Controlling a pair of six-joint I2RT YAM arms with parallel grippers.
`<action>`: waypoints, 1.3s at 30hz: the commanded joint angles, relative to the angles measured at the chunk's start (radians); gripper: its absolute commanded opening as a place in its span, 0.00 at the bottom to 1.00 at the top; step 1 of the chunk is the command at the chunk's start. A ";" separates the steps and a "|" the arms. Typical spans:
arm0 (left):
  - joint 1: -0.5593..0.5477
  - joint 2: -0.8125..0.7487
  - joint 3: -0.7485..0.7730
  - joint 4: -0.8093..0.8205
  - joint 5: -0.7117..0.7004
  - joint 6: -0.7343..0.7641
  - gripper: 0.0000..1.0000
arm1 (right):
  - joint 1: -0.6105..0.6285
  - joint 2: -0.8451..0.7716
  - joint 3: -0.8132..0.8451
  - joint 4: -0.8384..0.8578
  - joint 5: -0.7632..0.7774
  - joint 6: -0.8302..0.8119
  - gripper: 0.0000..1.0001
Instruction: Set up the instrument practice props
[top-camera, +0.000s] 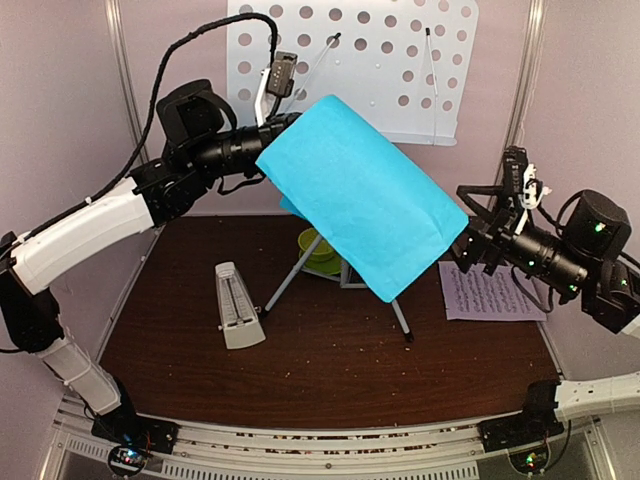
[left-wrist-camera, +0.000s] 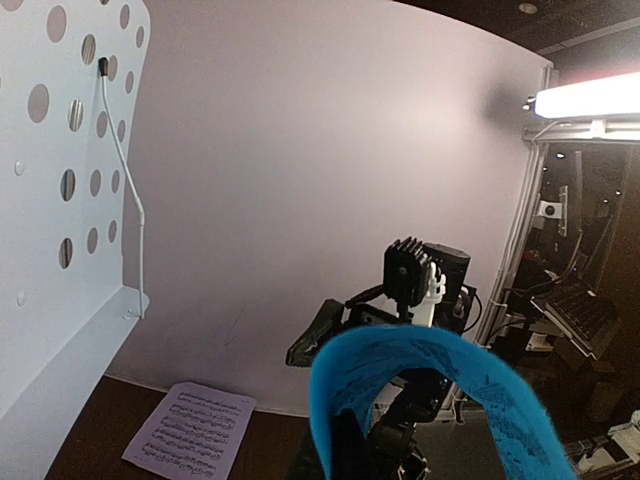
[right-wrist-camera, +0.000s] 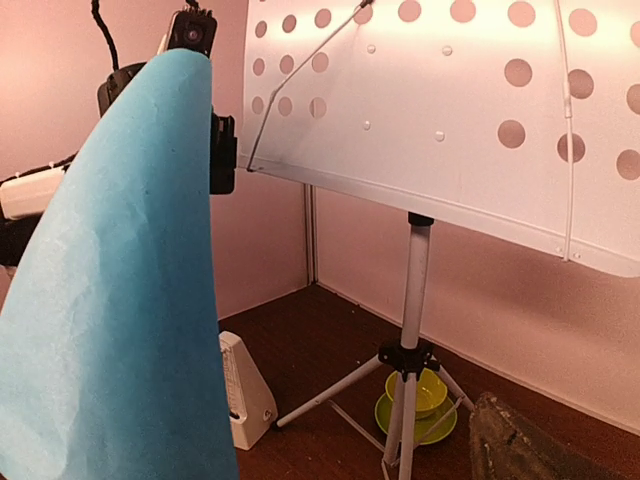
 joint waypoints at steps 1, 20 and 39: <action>0.006 0.001 0.000 0.004 0.008 0.005 0.00 | -0.001 -0.001 0.071 0.084 0.006 -0.022 0.93; -0.006 -0.013 -0.032 -0.058 0.022 0.105 0.00 | -0.001 0.056 0.111 0.157 0.051 0.186 0.27; -0.133 -0.098 0.160 -0.356 -0.653 0.573 0.44 | -0.026 0.211 0.533 -0.102 0.185 -0.019 0.00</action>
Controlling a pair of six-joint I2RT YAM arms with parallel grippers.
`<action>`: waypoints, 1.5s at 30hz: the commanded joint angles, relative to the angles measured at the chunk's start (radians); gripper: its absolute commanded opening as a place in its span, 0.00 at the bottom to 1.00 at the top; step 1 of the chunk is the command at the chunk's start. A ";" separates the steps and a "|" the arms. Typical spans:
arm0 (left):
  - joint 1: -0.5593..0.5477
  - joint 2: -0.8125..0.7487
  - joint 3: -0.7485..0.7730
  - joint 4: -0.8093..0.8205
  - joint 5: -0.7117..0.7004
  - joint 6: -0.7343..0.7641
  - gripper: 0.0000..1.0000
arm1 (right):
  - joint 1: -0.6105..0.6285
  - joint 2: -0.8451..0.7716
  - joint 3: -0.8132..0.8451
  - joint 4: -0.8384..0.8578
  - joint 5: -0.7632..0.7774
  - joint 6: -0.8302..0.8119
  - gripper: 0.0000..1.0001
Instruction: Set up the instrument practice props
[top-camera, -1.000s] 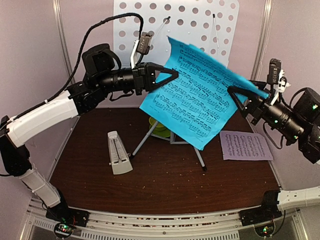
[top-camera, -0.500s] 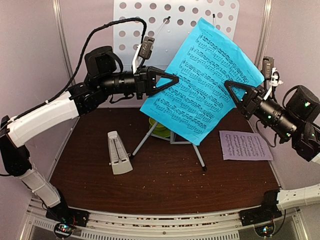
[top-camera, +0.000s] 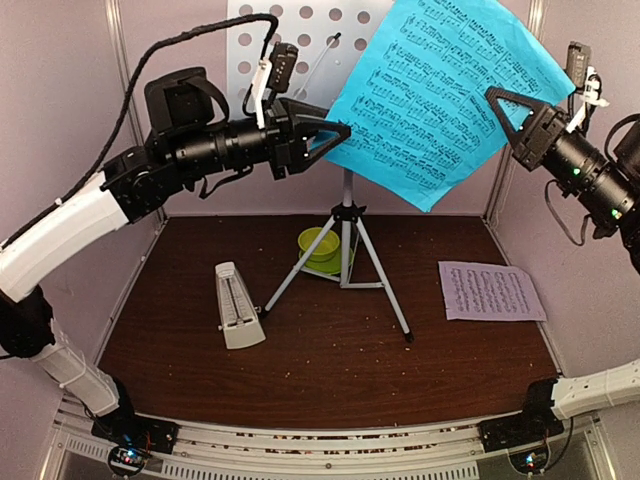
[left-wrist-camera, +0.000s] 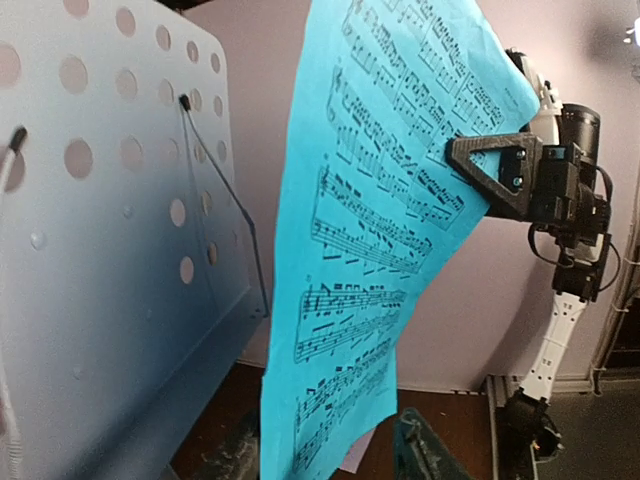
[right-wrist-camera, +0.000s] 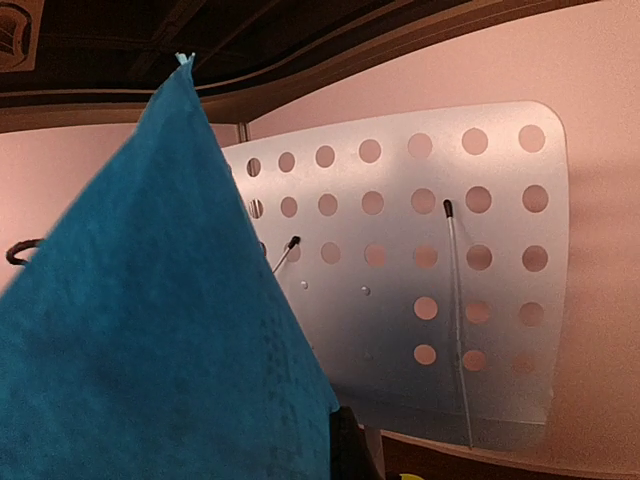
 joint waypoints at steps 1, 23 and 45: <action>-0.080 -0.042 0.104 -0.080 -0.374 0.265 0.45 | -0.022 0.045 0.109 -0.111 0.052 -0.102 0.00; -0.153 0.338 0.575 0.063 -1.022 0.826 0.51 | -0.158 0.226 0.347 -0.087 -0.011 -0.176 0.00; -0.142 0.338 0.549 0.087 -1.129 0.902 0.19 | -0.181 0.287 0.420 -0.090 -0.054 -0.186 0.00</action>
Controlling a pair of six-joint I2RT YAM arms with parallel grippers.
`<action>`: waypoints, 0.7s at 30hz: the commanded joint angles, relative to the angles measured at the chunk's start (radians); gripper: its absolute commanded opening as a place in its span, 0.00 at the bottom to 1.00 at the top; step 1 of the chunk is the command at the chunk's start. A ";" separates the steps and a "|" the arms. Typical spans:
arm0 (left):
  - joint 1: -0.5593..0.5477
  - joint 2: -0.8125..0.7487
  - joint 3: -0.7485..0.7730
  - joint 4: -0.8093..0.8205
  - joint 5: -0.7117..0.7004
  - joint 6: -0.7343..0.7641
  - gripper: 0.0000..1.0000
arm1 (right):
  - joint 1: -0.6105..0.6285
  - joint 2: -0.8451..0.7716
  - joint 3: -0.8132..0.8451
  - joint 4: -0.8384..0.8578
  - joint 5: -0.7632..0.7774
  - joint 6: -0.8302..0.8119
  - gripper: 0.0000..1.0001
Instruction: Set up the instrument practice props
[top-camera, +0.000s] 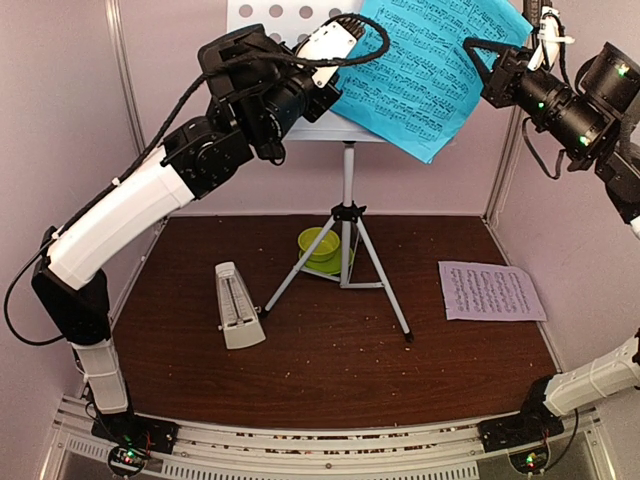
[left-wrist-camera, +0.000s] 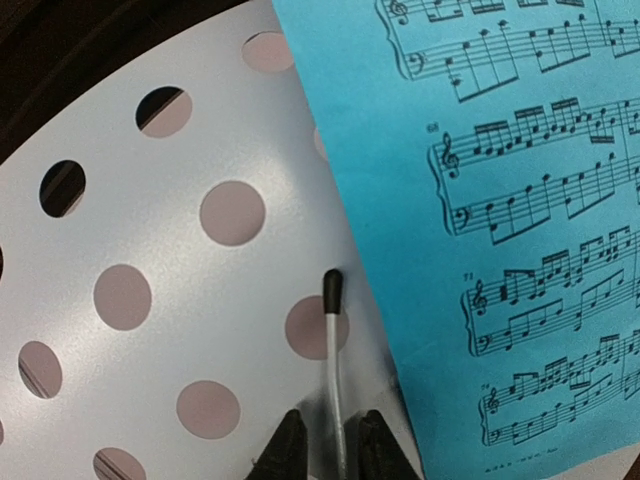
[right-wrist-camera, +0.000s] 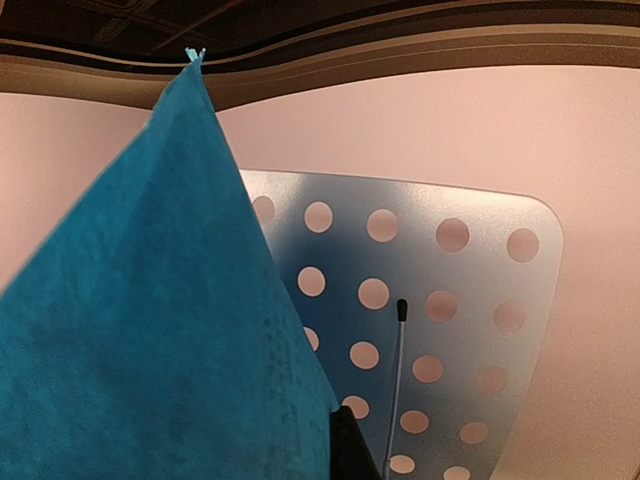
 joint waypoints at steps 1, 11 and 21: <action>0.007 -0.032 -0.012 0.063 -0.032 0.012 0.16 | -0.008 -0.003 0.033 0.012 -0.001 -0.019 0.00; 0.004 -0.073 -0.128 0.302 0.067 0.071 0.00 | -0.008 -0.006 0.032 0.014 0.021 -0.046 0.00; 0.012 -0.163 -0.328 0.516 0.255 0.048 0.00 | -0.008 0.028 0.061 0.035 0.025 -0.081 0.00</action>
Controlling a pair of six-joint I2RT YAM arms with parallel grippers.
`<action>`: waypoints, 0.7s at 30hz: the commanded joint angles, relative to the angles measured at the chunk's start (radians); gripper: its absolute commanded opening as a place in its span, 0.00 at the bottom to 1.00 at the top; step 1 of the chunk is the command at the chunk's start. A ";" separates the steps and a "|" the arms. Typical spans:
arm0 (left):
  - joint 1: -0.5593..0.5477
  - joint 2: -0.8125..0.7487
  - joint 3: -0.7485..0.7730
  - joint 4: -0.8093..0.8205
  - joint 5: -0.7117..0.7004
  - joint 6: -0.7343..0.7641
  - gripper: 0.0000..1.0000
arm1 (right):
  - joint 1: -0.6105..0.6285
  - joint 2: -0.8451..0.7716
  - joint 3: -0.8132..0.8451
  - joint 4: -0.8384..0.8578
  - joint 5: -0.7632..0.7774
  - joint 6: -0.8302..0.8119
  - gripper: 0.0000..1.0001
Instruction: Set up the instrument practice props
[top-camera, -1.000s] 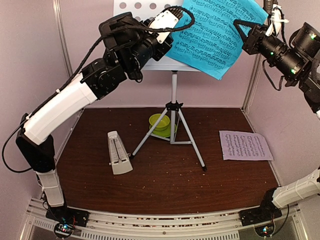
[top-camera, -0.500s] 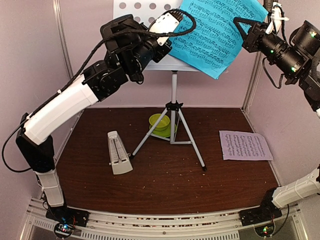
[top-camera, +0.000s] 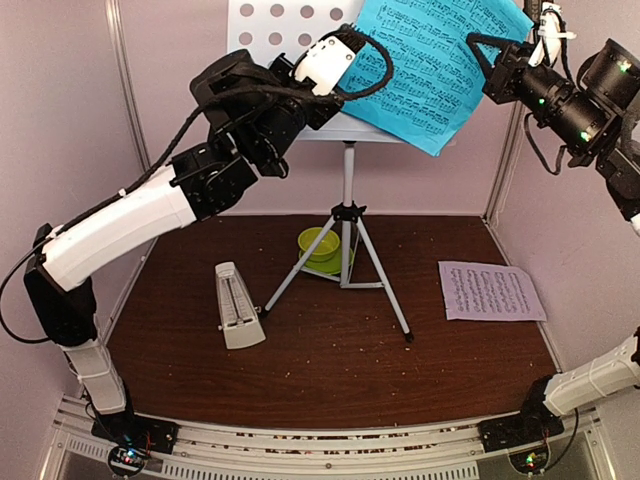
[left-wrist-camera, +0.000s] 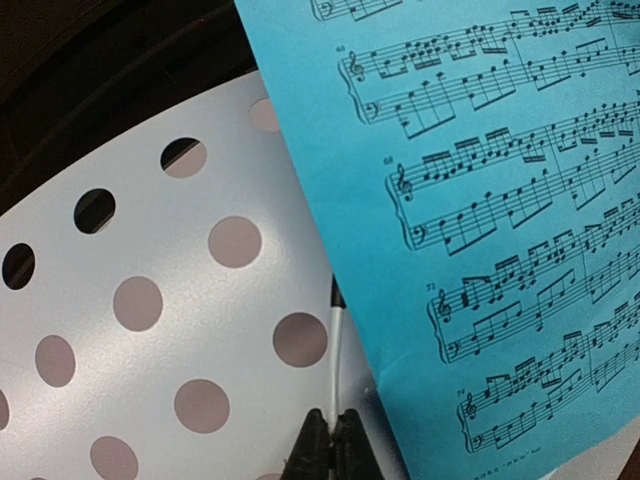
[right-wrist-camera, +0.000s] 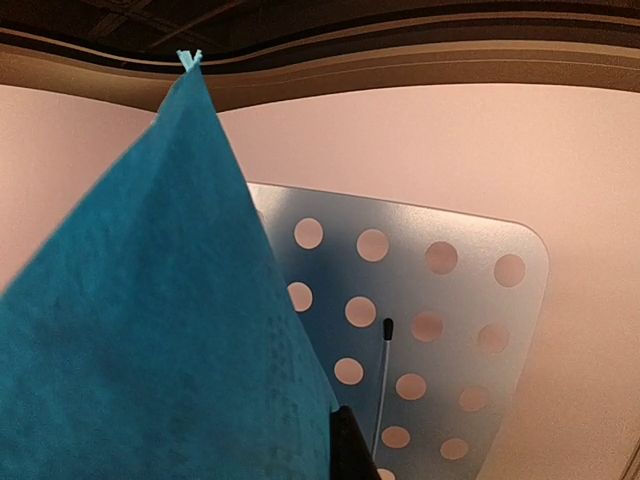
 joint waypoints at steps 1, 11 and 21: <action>0.011 -0.086 -0.075 0.204 0.139 -0.040 0.00 | -0.004 0.021 0.039 0.033 0.005 -0.028 0.00; 0.056 -0.148 -0.174 0.261 0.253 -0.165 0.00 | -0.004 0.077 0.110 0.032 -0.020 -0.055 0.00; 0.067 -0.110 -0.141 0.279 0.226 -0.139 0.00 | -0.005 0.008 0.039 0.035 0.068 -0.094 0.00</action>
